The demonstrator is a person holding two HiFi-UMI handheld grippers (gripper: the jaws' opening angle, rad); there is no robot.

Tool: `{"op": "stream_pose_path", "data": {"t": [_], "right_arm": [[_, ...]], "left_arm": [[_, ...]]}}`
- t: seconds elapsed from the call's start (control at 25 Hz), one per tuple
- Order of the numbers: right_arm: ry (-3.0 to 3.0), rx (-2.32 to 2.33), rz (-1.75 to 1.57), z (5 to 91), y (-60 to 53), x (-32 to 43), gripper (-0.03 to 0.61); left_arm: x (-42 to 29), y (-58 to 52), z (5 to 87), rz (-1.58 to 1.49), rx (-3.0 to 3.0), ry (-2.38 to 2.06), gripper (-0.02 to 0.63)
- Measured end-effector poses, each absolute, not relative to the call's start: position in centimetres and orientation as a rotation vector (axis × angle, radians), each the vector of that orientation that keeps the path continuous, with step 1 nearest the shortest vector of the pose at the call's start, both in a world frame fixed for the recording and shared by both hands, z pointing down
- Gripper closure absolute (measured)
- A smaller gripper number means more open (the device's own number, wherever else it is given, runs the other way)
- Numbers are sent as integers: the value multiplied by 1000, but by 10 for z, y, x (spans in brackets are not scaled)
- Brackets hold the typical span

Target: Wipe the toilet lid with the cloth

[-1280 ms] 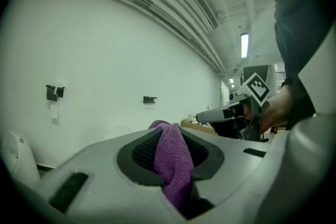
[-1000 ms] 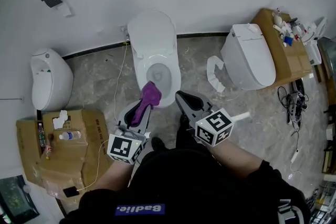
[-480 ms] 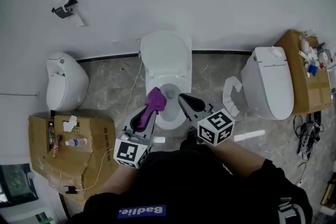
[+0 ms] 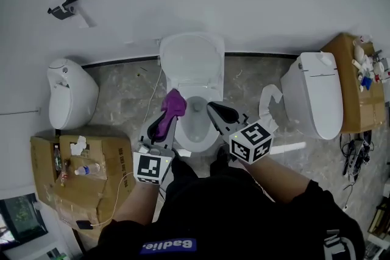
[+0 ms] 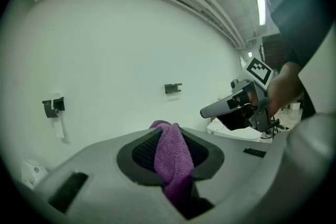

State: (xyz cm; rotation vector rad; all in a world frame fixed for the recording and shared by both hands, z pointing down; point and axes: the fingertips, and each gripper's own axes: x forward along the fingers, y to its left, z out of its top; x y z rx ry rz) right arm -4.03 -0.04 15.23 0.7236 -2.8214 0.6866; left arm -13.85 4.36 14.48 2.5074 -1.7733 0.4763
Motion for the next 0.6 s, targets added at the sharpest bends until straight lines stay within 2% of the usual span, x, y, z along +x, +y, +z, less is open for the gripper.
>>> {"op": "stream_pose_path", "data": {"t": [0.4, 0.6], "right_arm": [[-2746, 936, 632, 162, -17, -110, 545], [-2731, 1058, 642, 182, -37, -120, 545]], "left_arm": [[-212, 5, 175, 525, 2671, -1621, 532], [-230, -25, 201, 593, 2741, -1579, 532]]}}
